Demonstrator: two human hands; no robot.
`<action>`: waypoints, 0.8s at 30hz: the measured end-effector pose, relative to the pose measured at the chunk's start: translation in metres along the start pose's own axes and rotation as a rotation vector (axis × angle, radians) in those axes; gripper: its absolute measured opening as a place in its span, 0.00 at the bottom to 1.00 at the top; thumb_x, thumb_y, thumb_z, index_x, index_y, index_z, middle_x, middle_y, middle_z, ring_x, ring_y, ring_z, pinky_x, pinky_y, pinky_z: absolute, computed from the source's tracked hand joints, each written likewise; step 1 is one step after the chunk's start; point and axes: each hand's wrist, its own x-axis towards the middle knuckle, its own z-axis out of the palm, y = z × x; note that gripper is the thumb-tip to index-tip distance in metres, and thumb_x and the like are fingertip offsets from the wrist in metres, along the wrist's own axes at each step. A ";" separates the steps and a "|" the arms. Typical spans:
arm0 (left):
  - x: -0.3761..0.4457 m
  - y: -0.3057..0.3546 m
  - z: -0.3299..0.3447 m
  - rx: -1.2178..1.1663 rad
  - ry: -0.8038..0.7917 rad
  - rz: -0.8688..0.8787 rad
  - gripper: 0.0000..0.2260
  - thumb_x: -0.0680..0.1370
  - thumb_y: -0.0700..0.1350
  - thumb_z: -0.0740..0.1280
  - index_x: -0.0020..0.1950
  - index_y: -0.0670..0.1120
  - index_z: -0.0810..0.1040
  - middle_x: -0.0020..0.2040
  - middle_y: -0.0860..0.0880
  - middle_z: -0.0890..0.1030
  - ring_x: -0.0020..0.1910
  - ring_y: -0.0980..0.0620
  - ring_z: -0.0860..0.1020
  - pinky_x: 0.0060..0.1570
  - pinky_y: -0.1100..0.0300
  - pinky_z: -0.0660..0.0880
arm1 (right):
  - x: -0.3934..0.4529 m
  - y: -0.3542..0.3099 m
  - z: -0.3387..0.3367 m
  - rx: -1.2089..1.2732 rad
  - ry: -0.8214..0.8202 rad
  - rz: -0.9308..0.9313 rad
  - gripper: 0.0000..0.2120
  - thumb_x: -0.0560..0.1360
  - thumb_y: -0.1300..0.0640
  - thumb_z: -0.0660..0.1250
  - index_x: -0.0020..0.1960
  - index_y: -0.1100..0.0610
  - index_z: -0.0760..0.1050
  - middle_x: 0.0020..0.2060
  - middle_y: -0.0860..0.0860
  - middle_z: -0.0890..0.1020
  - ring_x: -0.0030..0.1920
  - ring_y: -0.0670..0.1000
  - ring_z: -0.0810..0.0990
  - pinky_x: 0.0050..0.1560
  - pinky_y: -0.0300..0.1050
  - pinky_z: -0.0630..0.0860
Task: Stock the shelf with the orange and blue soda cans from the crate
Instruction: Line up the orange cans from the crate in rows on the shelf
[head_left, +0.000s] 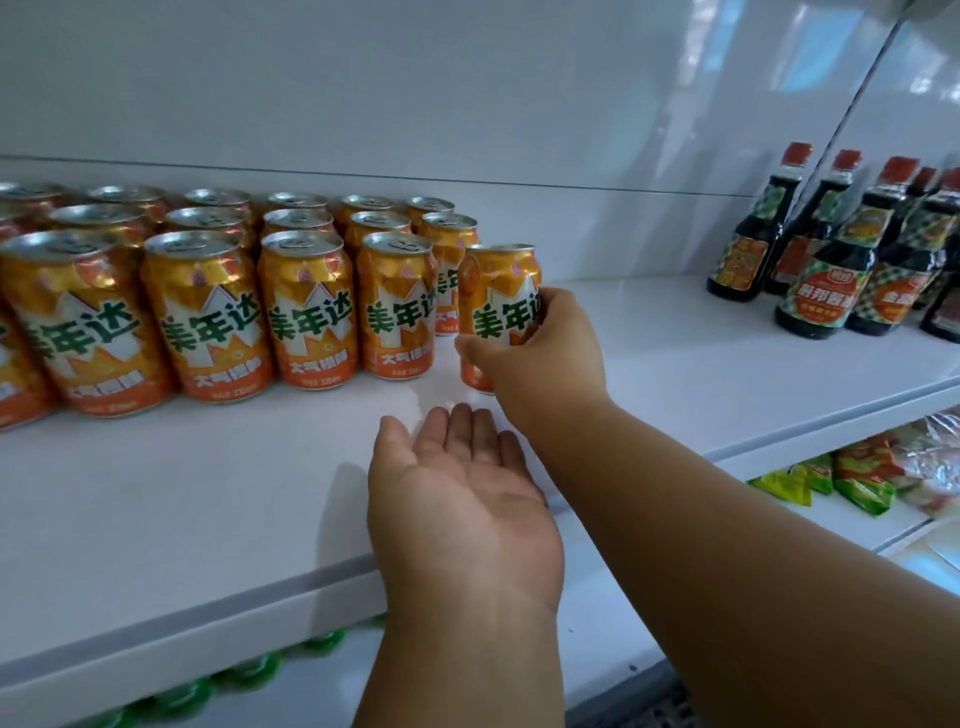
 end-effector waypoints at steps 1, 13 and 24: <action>0.002 0.000 0.000 -0.005 -0.008 -0.003 0.27 0.84 0.56 0.54 0.77 0.40 0.62 0.75 0.41 0.67 0.75 0.42 0.64 0.75 0.45 0.58 | 0.006 0.002 0.002 -0.005 0.002 0.003 0.24 0.64 0.49 0.80 0.51 0.46 0.68 0.51 0.49 0.80 0.50 0.49 0.81 0.52 0.50 0.81; 0.024 0.012 -0.006 -0.049 -0.056 0.036 0.29 0.84 0.57 0.52 0.76 0.37 0.61 0.75 0.39 0.67 0.76 0.42 0.64 0.75 0.44 0.58 | 0.015 0.007 0.019 -0.026 -0.057 0.025 0.36 0.60 0.46 0.82 0.61 0.51 0.69 0.56 0.50 0.79 0.55 0.51 0.80 0.56 0.52 0.80; 0.027 0.014 -0.004 -0.096 -0.044 0.000 0.29 0.83 0.58 0.52 0.77 0.38 0.61 0.75 0.39 0.66 0.76 0.41 0.64 0.74 0.44 0.58 | 0.023 -0.003 0.018 -0.155 -0.098 0.027 0.29 0.67 0.52 0.80 0.56 0.52 0.63 0.50 0.46 0.77 0.53 0.50 0.79 0.48 0.43 0.73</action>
